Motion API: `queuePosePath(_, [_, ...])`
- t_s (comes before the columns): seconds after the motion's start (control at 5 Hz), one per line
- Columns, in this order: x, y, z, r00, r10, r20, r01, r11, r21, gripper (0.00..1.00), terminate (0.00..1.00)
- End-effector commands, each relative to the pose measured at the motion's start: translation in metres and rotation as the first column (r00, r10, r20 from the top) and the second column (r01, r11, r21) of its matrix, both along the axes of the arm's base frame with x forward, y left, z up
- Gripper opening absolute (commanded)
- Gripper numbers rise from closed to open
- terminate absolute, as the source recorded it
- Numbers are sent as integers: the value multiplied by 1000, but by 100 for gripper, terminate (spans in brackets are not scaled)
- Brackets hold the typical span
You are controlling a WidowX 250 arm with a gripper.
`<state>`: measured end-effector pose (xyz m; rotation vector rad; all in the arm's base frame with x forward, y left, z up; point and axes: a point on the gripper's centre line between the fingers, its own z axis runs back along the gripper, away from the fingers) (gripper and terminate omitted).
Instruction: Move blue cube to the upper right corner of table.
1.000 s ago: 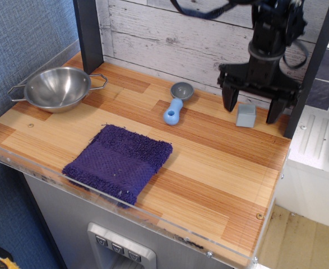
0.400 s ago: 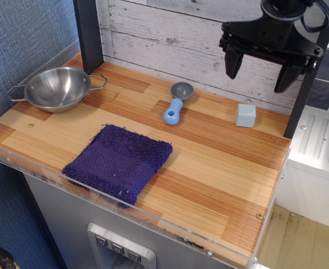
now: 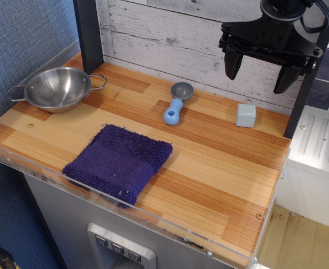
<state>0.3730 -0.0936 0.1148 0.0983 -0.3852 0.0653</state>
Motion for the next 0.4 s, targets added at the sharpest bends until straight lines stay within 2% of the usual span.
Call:
queuePosePath(0.0, [2, -5, 22, 999, 3, 51, -2, 1000, -15, 100, 0])
queuePosePath(0.2, [2, -5, 22, 999, 3, 51, -2, 1000, -15, 100, 100])
